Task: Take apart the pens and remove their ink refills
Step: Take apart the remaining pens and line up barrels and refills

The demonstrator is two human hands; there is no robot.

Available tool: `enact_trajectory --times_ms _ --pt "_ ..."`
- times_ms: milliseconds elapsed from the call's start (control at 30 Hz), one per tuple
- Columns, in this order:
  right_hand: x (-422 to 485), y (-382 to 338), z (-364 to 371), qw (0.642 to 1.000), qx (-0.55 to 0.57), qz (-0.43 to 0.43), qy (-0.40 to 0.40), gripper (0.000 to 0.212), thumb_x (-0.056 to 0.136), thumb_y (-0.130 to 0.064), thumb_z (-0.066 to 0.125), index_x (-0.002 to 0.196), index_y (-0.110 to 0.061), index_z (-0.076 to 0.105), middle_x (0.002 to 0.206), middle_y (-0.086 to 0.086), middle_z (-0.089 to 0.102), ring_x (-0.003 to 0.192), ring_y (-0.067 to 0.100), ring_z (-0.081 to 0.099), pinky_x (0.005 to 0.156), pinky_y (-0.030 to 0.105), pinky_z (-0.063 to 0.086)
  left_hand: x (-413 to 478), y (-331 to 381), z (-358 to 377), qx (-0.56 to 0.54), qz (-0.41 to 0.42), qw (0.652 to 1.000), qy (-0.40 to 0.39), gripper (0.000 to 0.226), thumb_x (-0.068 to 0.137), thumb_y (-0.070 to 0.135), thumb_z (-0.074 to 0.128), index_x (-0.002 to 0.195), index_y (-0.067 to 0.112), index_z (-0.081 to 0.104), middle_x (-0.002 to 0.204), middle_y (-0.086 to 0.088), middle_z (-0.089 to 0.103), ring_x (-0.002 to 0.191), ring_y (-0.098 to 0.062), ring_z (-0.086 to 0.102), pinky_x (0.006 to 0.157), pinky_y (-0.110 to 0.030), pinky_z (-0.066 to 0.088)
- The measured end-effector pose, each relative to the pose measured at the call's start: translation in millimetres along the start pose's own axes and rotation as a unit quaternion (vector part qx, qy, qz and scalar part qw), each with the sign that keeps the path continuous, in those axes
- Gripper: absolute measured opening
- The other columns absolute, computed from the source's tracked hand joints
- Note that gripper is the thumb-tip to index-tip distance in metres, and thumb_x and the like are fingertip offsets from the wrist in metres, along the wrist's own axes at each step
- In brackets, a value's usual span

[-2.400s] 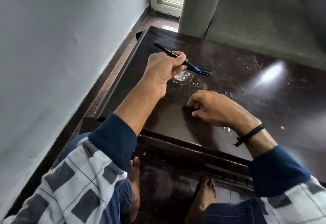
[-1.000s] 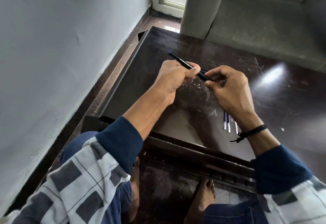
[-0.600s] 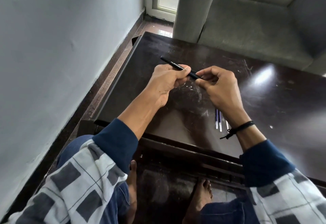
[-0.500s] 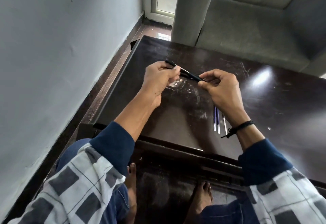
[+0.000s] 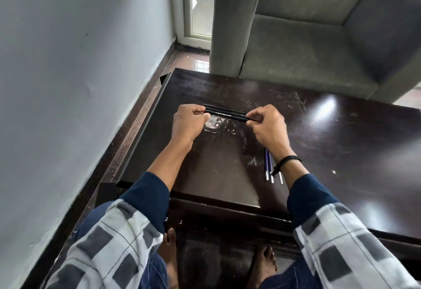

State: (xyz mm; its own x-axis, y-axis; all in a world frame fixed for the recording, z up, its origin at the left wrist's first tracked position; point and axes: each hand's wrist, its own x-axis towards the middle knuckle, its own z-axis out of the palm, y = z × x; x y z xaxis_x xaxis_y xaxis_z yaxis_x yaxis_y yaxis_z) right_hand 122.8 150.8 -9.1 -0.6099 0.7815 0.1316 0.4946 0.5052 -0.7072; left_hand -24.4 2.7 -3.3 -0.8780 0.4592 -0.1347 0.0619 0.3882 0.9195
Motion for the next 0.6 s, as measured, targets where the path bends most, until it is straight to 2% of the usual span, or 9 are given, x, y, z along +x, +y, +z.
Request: enact_trajectory --times_ms 133,300,433,600 --pt "7.1 -0.6 12.1 1.000 -0.023 -0.004 0.002 0.013 0.089 -0.013 0.073 0.100 -0.019 0.075 0.111 0.001 0.063 0.103 0.020 0.065 0.093 0.033 0.051 12.3 6.3 3.1 0.022 -0.014 1.000 0.010 0.034 0.087 0.024 0.077 0.120 0.019 0.073 0.112 0.002 0.074 0.105 -0.014 0.067 0.096 -0.028 0.050" --pt "15.3 5.6 23.2 0.998 -0.055 -0.006 -0.019 0.015 0.090 -0.007 0.070 0.103 -0.013 0.075 0.109 0.002 0.059 0.101 0.023 0.064 0.087 0.029 0.048 15.6 -1.6 8.7 0.037 -0.037 0.999 0.007 0.034 0.089 0.024 0.075 0.123 0.018 0.071 0.121 -0.002 0.070 0.109 -0.016 0.064 0.090 -0.025 0.046" --pt "19.0 10.3 25.6 0.998 -0.063 -0.017 -0.026 0.015 0.092 -0.008 0.069 0.105 -0.011 0.075 0.109 0.000 0.056 0.101 0.020 0.063 0.085 0.026 0.046 17.0 -1.1 9.3 0.029 -0.037 0.999 0.011 0.031 0.091 0.023 0.072 0.122 0.016 0.072 0.121 -0.003 0.069 0.110 -0.018 0.063 0.088 -0.025 0.043" --pt "20.7 11.9 25.7 0.997 -0.063 -0.036 -0.006 0.011 0.092 -0.011 0.069 0.102 -0.013 0.074 0.109 -0.002 0.055 0.102 0.021 0.062 0.089 0.033 0.052 17.4 2.7 3.6 0.008 -0.012 1.000 0.013 0.030 0.092 0.021 0.071 0.122 0.016 0.072 0.117 0.000 0.071 0.105 -0.013 0.064 0.089 -0.024 0.047"
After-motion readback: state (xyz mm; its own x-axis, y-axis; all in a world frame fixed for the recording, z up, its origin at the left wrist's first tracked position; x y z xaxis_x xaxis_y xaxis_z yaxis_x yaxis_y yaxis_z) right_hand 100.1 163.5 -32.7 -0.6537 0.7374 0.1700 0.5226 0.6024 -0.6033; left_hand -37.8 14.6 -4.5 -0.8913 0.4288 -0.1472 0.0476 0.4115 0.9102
